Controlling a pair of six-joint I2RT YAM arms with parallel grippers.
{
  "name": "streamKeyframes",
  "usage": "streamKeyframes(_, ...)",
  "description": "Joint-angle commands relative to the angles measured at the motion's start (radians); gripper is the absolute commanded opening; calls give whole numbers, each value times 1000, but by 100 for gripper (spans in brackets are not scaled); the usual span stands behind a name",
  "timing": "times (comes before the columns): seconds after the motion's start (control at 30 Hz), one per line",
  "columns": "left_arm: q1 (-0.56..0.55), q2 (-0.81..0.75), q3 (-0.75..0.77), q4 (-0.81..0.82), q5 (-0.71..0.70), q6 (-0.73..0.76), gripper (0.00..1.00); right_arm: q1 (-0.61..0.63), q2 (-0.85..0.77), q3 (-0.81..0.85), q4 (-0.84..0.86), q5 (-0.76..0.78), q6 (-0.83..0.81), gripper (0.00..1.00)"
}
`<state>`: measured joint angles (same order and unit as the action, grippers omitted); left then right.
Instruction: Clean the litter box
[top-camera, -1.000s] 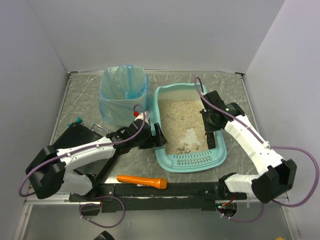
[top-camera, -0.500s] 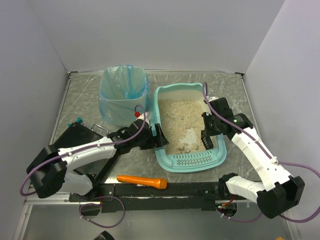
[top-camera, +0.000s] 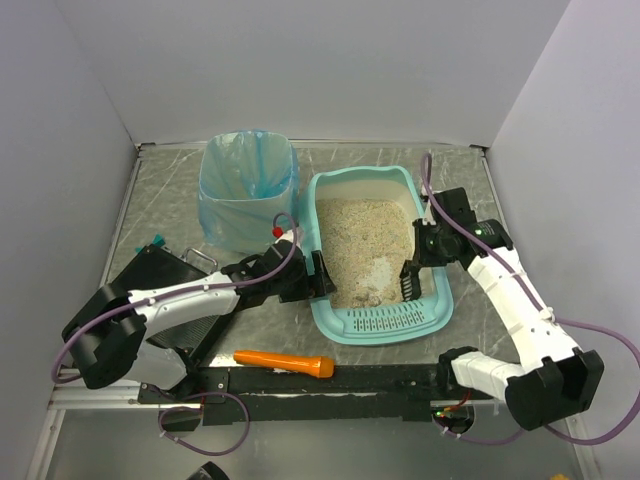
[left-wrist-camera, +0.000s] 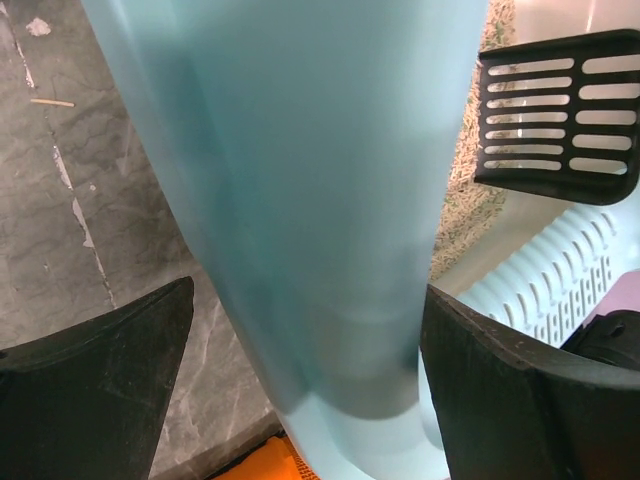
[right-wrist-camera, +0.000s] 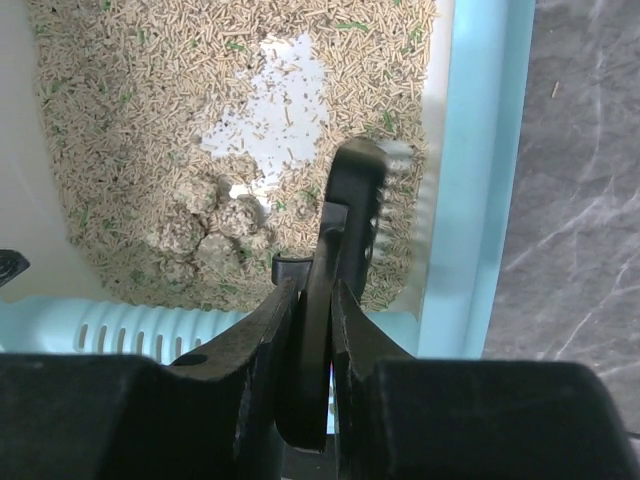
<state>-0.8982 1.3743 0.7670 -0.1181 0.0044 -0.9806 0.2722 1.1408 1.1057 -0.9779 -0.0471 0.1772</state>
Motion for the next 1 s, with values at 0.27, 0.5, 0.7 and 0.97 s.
streamKeyframes(0.27,-2,-4,20,24,20,22,95,-57,20,-243,114,-365,38,0)
streamKeyframes(0.5,-1,17,31,29,31,19,92,-64,77,-354,260,-494,71,0)
streamKeyframes(0.7,-2,20,38,34,48,10,87,-28,122,-432,421,-527,195,0)
streamKeyframes(0.97,-4,46,54,49,80,2,83,77,201,-509,783,-614,470,0)
